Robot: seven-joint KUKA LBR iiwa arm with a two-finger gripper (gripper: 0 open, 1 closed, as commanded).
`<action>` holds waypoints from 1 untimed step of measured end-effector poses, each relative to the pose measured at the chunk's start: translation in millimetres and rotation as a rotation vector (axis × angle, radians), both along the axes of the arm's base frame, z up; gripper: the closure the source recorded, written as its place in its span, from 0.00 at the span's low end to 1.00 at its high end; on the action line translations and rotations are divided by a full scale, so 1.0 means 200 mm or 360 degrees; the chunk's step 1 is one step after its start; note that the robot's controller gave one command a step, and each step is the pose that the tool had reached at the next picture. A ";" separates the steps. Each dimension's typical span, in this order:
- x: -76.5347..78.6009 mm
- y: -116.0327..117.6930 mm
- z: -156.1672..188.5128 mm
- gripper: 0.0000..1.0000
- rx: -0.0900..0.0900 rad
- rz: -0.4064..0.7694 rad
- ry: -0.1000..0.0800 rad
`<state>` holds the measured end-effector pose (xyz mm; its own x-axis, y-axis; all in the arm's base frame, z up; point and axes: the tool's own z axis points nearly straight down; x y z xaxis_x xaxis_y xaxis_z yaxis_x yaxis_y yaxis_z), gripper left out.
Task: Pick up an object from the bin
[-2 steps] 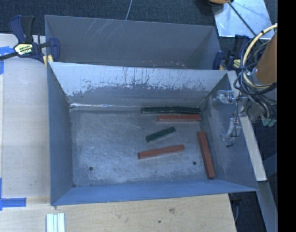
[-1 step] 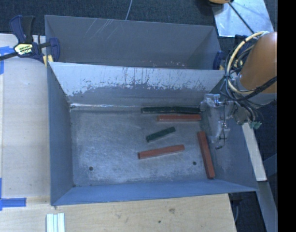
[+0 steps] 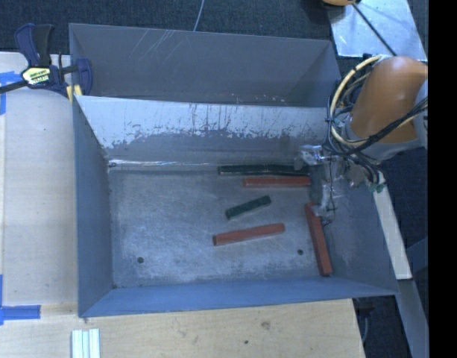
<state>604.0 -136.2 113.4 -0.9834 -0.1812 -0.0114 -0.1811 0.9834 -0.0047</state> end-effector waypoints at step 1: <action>-0.05 0.10 -0.17 0.00 0.0006 -0.0196 0.0018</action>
Offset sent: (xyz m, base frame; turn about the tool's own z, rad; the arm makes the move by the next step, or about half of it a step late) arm 0.0071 0.0384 -0.0191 0.3119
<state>593.6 -116.5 80.2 -0.9983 -0.0590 -0.0004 -0.0590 0.9983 0.0005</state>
